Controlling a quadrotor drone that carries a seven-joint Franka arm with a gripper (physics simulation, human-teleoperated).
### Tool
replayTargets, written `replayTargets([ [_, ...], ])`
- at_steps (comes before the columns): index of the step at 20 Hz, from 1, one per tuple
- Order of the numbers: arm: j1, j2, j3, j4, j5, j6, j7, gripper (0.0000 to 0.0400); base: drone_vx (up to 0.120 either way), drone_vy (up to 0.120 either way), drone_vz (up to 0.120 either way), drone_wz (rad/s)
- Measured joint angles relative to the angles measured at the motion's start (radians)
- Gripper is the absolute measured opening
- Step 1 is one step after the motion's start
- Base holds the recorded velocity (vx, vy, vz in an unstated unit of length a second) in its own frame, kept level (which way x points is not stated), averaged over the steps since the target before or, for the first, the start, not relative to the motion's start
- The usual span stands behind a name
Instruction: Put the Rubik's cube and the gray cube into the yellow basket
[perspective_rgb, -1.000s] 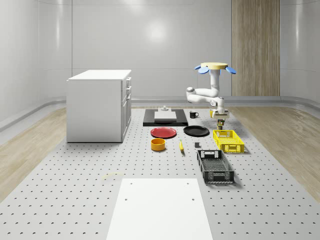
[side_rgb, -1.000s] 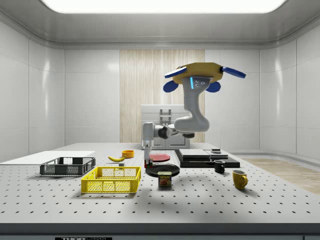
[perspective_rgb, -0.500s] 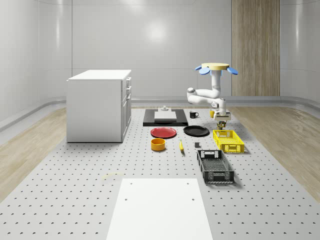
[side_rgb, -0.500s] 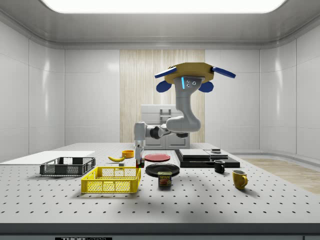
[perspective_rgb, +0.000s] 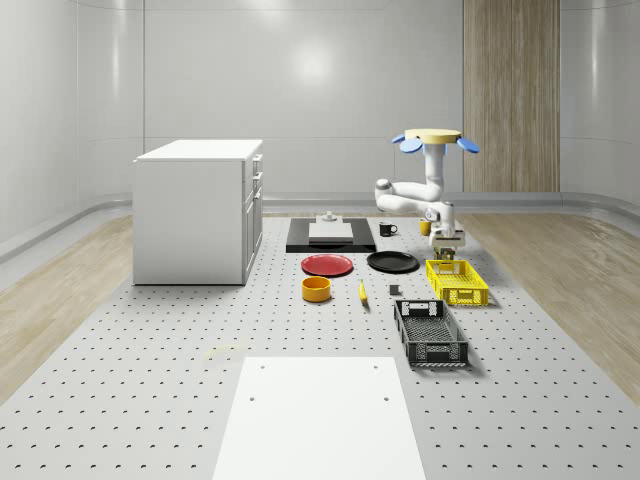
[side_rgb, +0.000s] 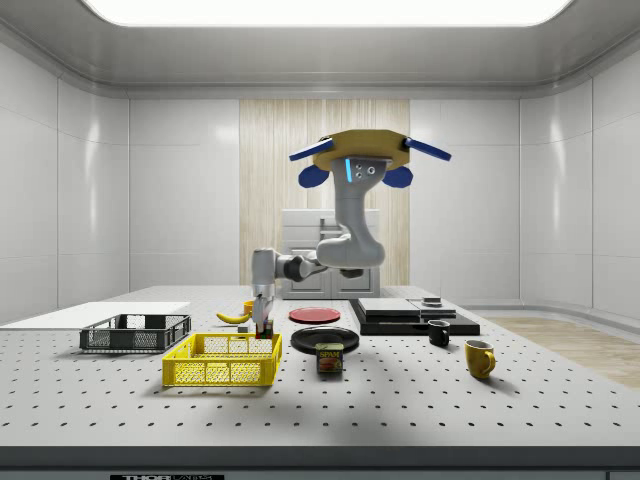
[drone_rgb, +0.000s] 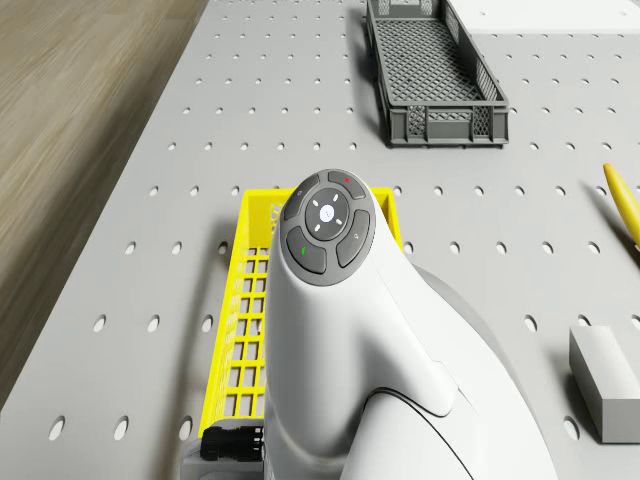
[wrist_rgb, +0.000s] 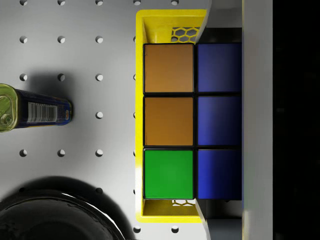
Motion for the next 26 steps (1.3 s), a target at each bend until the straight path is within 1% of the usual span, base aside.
replayTargets([
  [4,-0.001,-0.004,0.0,0.0,0.002,0.004,0.001,0.0325,0.12,0.0,-0.12,0.0],
  [6,-0.001,-0.006,0.001,0.0,0.002,0.005,0.001,0.0325,0.12,0.0,-0.02,0.0],
  [9,-0.004,-0.009,-0.013,0.003,-0.009,0.013,0.001,0.0325,0.0,0.0,0.0,0.0],
  [16,-0.017,-0.014,-0.095,0.023,-0.085,0.049,0.002,0.0325,0.0,0.0,0.0,0.0],
  [26,-0.037,-0.007,-0.194,0.057,-0.178,0.086,0.002,0.0325,0.0,0.0,0.0,0.0],
])
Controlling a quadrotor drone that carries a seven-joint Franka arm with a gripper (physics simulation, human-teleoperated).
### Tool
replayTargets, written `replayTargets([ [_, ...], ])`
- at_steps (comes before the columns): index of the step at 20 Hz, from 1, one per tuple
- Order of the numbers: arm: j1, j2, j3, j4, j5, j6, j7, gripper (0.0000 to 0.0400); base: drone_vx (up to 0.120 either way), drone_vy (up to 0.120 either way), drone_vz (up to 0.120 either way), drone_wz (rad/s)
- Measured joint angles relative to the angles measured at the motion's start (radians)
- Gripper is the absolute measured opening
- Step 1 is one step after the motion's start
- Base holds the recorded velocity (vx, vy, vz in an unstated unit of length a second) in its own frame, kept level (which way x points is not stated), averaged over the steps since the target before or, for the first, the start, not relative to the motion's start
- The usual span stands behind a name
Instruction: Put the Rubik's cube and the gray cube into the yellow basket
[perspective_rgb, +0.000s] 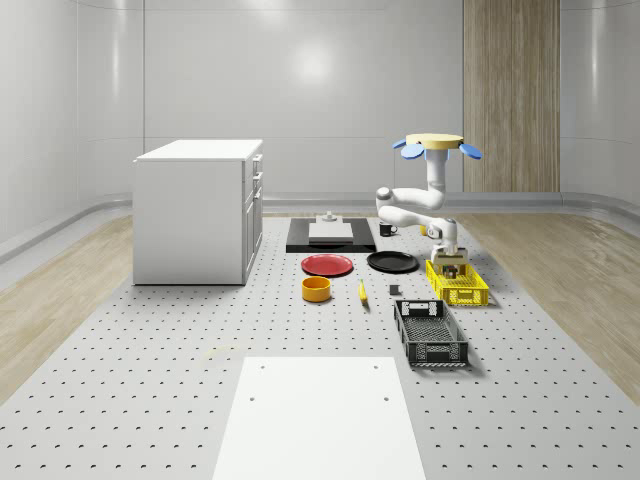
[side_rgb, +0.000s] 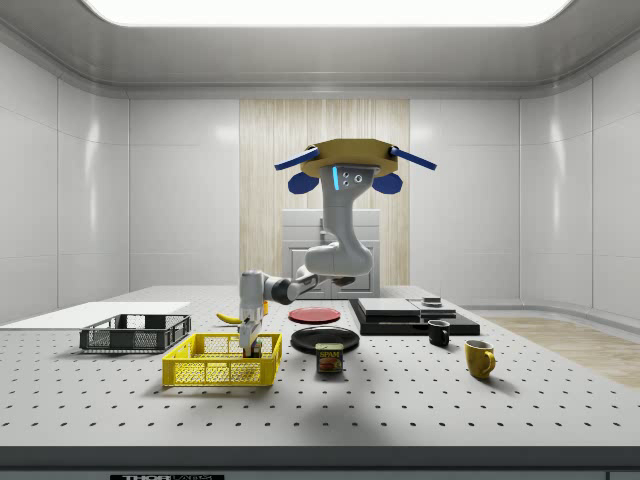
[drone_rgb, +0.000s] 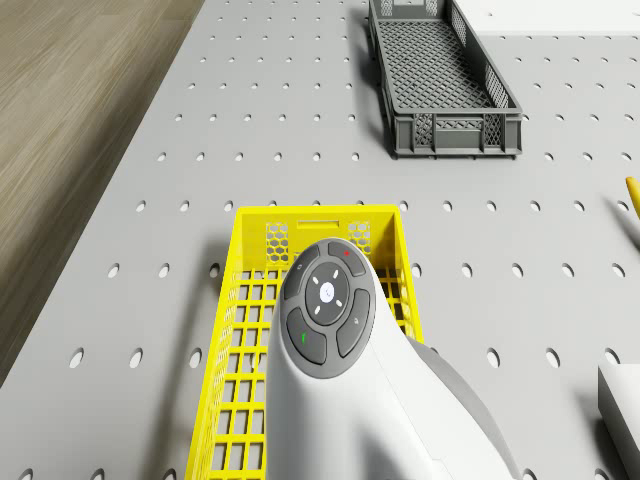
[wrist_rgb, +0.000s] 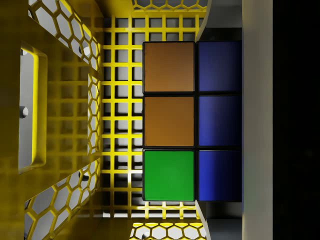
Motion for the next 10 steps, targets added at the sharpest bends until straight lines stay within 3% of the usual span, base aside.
replayTargets([
  [4,-0.001,0.004,-0.009,0.003,-0.009,0.0,-0.001,0.0372,0.0,0.0,0.0,0.0],
  [10,0.015,0.006,0.05,-0.02,0.043,-0.029,-0.003,0.0394,0.0,0.0,0.0,0.0],
])
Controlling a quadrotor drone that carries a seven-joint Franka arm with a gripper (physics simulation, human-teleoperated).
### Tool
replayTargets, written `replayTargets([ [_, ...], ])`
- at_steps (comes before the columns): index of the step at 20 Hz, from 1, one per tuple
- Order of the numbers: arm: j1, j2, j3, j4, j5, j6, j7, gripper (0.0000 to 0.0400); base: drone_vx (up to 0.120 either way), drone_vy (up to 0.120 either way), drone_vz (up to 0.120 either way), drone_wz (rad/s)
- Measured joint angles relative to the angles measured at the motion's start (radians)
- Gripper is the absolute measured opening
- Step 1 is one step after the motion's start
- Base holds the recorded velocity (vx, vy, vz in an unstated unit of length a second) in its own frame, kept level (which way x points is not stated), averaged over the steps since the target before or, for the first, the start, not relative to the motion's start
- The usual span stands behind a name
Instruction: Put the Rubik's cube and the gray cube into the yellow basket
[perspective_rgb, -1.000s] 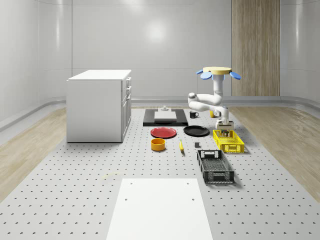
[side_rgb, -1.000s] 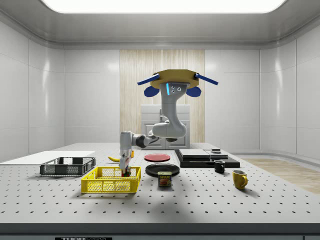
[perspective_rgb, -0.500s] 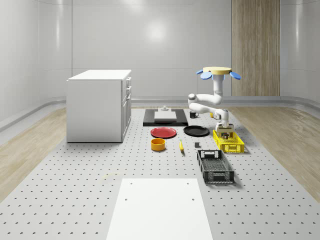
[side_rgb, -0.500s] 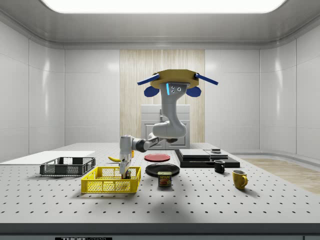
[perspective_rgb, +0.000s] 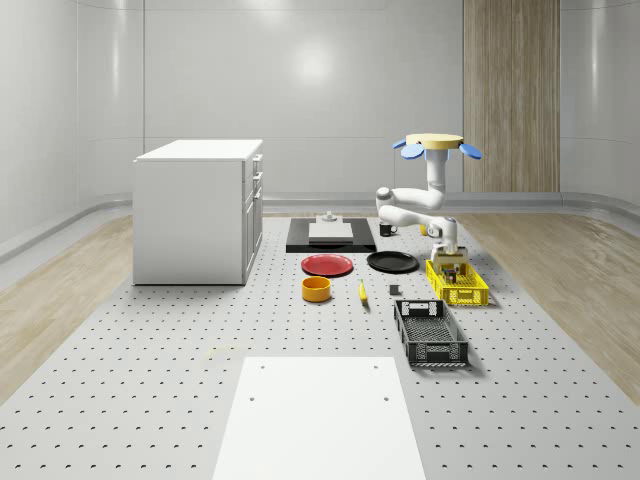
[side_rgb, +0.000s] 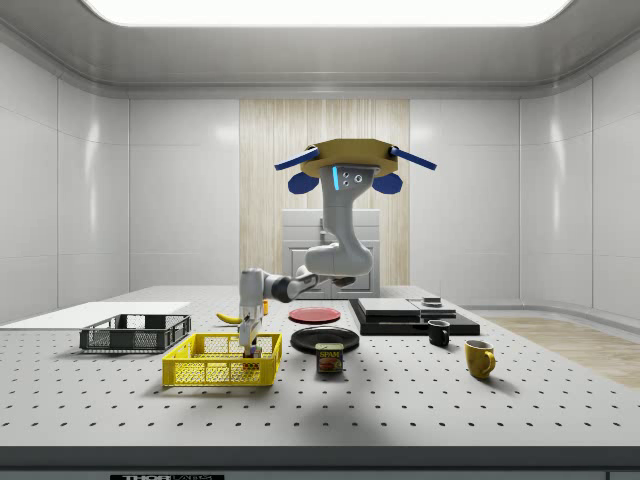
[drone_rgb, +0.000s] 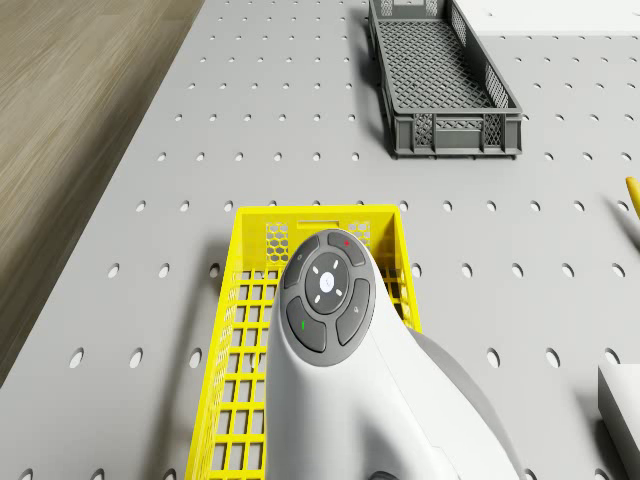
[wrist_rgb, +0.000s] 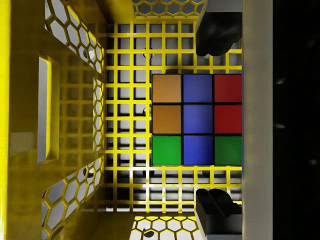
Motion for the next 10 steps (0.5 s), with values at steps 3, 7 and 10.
replayTargets([
  [3,0.008,0.0,0.039,-0.013,0.036,-0.016,0.0,0.0397,0.0,0.0,0.107,0.0],
  [7,0.013,-0.001,0.071,-0.021,0.066,-0.028,0.0,0.0399,0.0,-0.01,0.12,0.0],
  [10,0.014,-0.001,0.083,-0.025,0.078,-0.032,0.001,0.0399,0.0,-0.12,0.067,0.0],
])
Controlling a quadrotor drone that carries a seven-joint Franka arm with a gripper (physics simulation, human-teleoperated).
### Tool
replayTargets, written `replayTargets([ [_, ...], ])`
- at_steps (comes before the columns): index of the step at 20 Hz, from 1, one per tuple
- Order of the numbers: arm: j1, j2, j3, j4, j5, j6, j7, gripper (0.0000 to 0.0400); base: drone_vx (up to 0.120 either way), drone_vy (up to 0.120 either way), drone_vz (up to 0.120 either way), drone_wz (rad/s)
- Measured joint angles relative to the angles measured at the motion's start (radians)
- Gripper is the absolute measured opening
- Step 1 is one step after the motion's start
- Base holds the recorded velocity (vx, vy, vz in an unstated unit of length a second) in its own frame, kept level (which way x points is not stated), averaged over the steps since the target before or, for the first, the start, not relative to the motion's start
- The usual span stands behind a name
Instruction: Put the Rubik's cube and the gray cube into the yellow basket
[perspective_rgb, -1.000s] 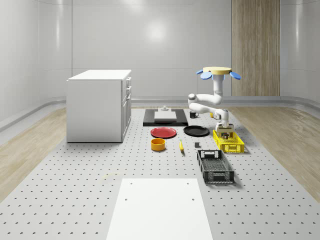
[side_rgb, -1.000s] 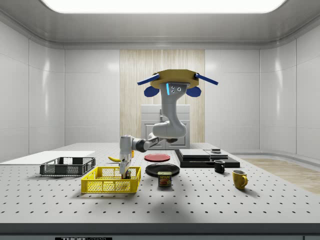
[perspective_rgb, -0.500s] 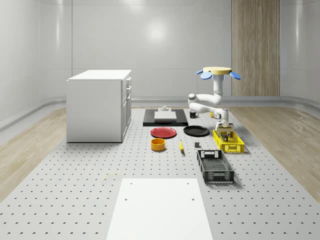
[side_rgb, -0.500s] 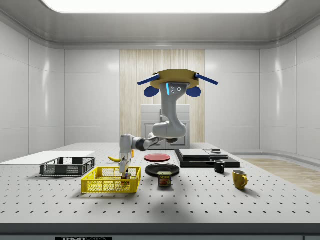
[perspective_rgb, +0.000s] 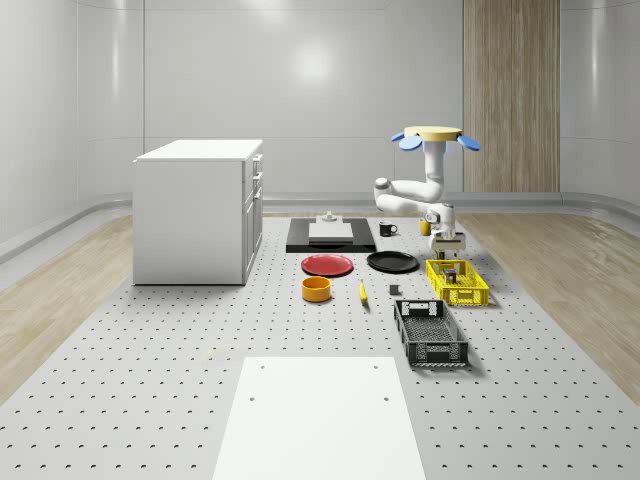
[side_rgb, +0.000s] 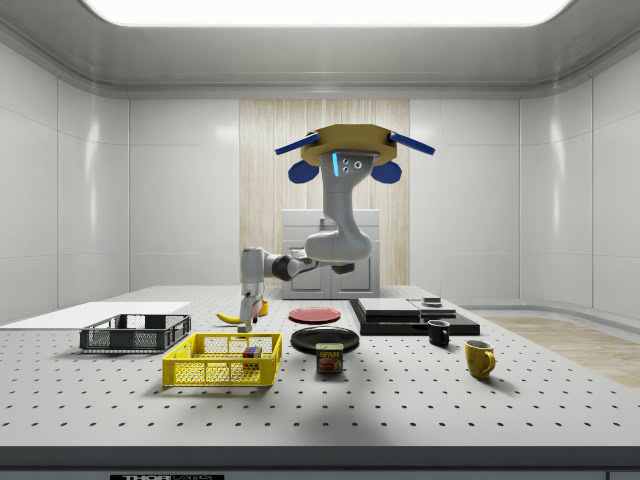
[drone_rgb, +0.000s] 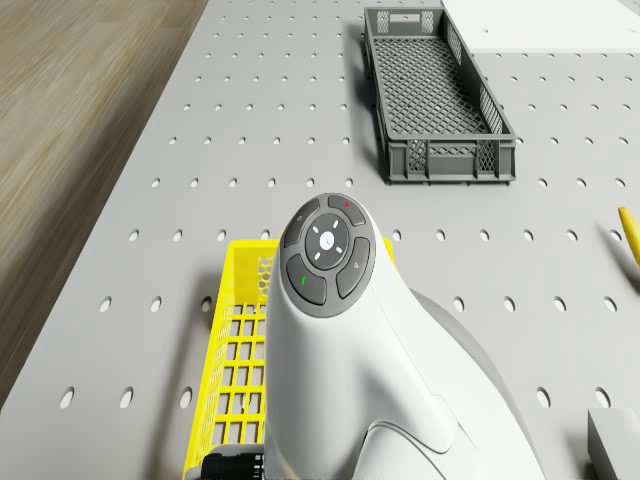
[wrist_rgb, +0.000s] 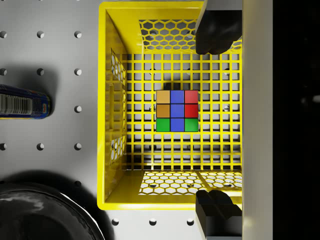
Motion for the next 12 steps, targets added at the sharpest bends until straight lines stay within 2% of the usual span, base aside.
replayTargets([
  [6,0.001,-0.002,0.01,-0.002,0.01,-0.001,0.001,0.04,0.0,-0.12,0.0,0.0],
  [12,0.0,-0.005,0.013,-0.003,0.014,0.0,0.001,0.04,0.12,-0.12,0.0,0.0],
])
